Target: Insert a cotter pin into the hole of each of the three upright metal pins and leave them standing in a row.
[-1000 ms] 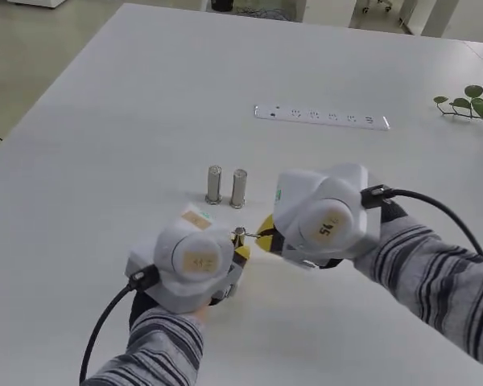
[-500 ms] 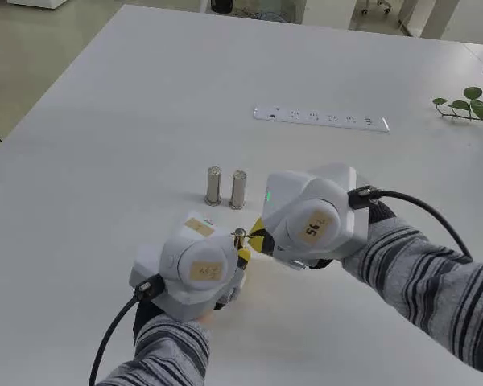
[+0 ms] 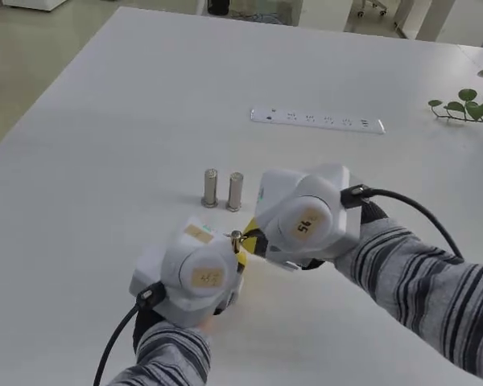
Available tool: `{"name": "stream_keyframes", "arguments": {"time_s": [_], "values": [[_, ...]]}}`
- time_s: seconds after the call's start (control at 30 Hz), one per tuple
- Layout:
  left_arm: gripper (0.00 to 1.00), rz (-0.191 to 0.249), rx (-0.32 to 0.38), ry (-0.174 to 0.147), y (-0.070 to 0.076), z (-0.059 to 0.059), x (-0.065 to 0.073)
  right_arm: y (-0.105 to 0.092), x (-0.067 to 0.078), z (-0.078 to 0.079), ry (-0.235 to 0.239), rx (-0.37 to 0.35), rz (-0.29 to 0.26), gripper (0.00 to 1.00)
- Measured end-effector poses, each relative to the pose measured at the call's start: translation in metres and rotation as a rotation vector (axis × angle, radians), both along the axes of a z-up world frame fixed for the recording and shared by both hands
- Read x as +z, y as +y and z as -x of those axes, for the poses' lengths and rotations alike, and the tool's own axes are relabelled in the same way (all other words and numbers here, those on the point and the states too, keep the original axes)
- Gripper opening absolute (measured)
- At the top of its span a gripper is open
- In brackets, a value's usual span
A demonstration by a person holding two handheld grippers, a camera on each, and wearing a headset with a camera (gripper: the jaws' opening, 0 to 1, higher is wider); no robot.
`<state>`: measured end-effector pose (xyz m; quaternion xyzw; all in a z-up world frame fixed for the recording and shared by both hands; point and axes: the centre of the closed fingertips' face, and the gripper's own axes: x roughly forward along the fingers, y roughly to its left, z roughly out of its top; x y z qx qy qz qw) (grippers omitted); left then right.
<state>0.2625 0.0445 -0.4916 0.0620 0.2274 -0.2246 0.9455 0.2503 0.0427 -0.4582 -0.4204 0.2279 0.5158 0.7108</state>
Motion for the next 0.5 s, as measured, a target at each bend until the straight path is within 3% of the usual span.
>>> {"name": "stream_keyframes", "arguments": {"time_s": [0.5], "values": [[0.05,-0.010,0.000,0.002,-0.0005,-0.0002,-0.0005,-0.0067,0.0057,0.0033,0.006,-0.018,-0.014,0.00]]}}
